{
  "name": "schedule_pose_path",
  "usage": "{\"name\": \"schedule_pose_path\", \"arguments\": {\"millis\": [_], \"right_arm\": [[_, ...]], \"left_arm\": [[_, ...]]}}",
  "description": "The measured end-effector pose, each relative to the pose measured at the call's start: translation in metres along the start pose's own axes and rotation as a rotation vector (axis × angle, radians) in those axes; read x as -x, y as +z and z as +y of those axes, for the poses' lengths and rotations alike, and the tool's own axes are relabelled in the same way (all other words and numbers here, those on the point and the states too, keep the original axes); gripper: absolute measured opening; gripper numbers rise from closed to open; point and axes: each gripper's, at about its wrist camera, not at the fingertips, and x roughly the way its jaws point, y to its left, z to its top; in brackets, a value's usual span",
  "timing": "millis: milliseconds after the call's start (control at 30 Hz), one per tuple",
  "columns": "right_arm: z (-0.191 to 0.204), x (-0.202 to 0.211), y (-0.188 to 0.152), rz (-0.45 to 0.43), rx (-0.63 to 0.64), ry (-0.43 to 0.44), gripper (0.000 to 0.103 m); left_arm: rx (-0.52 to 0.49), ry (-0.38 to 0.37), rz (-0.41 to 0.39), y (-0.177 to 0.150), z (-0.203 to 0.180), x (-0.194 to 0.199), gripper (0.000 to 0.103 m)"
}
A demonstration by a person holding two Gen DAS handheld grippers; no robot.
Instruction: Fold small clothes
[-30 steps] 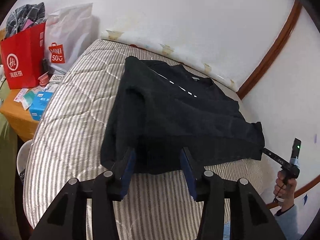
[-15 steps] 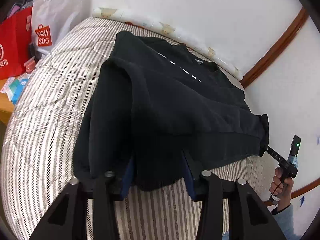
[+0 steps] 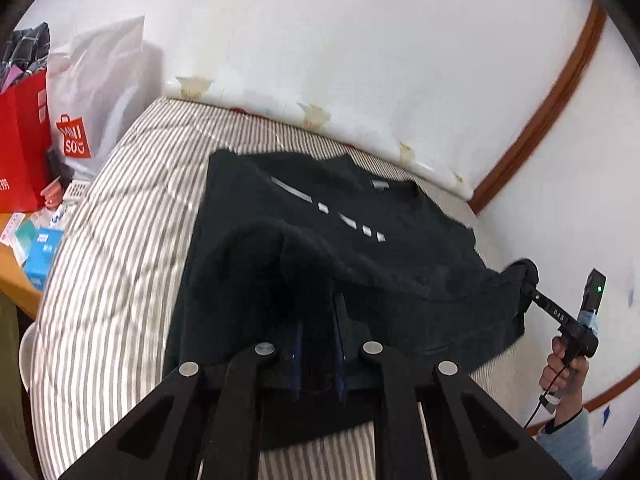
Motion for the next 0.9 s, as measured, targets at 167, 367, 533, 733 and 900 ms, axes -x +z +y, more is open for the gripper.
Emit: {"name": "schedule_pose_path", "arguments": {"millis": [167,367,533,733,900], "right_arm": [[0.001,-0.025,0.027,-0.009,-0.030,0.007,0.012],[-0.005,-0.061,0.045,0.023,-0.058,0.001,0.012],[-0.010,-0.092,0.046,0.090,-0.069,-0.021,0.013],[-0.013,-0.095,0.048,0.134,-0.103,-0.016,0.021],[0.003,-0.062,0.052,0.073,-0.034,-0.039,0.035]], "left_arm": [[0.047,0.005,-0.001,0.030,0.011,-0.025,0.012],[0.053,0.042,0.041,0.046,0.019,-0.061,0.012],[0.037,0.080,0.080,0.052,0.021,-0.083,0.012],[0.045,0.077,0.108,0.052,0.027,-0.089,0.015],[0.036,0.054,0.117,0.050,0.024,-0.081,0.022]]}}
